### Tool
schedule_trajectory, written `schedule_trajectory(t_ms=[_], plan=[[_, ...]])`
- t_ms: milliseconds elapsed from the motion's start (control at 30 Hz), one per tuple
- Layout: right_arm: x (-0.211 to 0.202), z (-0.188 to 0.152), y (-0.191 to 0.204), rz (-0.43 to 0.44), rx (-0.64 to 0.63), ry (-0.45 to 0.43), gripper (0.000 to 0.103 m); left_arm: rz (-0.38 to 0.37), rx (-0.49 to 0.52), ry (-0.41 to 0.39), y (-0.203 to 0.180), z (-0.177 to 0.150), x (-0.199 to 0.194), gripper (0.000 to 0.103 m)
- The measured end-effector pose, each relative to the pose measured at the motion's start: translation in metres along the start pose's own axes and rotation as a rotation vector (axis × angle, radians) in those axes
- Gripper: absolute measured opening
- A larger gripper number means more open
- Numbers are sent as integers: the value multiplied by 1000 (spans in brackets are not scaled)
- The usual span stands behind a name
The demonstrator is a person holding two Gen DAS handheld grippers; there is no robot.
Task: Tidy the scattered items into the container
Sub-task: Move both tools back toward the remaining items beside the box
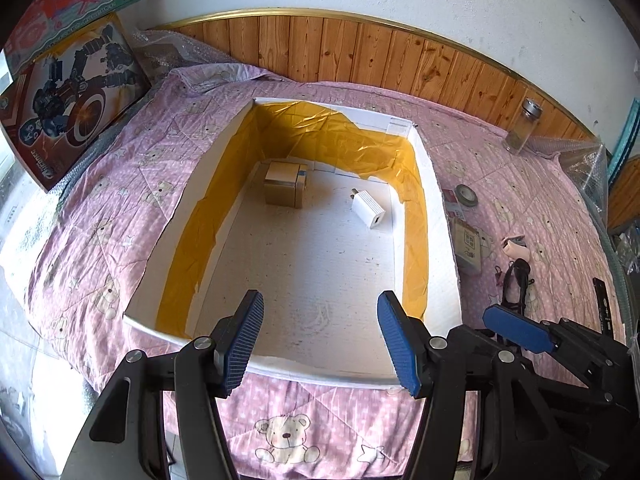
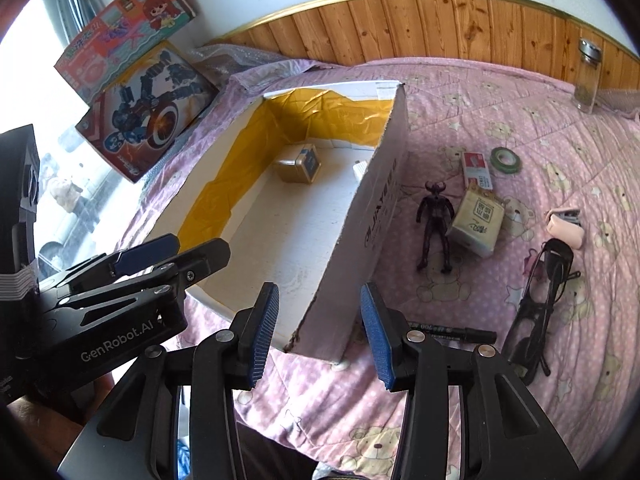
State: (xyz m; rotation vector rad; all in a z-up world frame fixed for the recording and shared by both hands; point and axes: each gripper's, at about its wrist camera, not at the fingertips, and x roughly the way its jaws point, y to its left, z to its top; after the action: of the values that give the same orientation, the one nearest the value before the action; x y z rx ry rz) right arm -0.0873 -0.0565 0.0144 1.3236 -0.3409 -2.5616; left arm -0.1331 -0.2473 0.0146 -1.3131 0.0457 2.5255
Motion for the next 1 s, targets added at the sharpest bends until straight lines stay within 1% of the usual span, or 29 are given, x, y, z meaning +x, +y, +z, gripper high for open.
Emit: schedule_trajectory(t_ms=[267,433,567,700,767,867,1000], plan=[[-16,-18,-14,-8,43,-10,46,-25,21,-23,-14,-12,-14,61],[-20,-27,-15,-2,49,-8,46,-38,0,-25,-14,-20,-18,61],[-32,-32,-9,22,27,-38,46,-51,-8,-41,-15,-26,-29,61],[-44,-39,-10,13,10,-67,46,-63,25,-78,-26,-31,-46,61],[-50,-45,-20,-14,17,-80,46,-73,60,-92,-36,-34,-53,61],[-55,-55,-47,-63,67,-86,46,-114,125,-93,-58,-39,-57,61],[-57,-69,-90,-114,171,-78,46,-207,184,-58,-88,-46,-48,61]])
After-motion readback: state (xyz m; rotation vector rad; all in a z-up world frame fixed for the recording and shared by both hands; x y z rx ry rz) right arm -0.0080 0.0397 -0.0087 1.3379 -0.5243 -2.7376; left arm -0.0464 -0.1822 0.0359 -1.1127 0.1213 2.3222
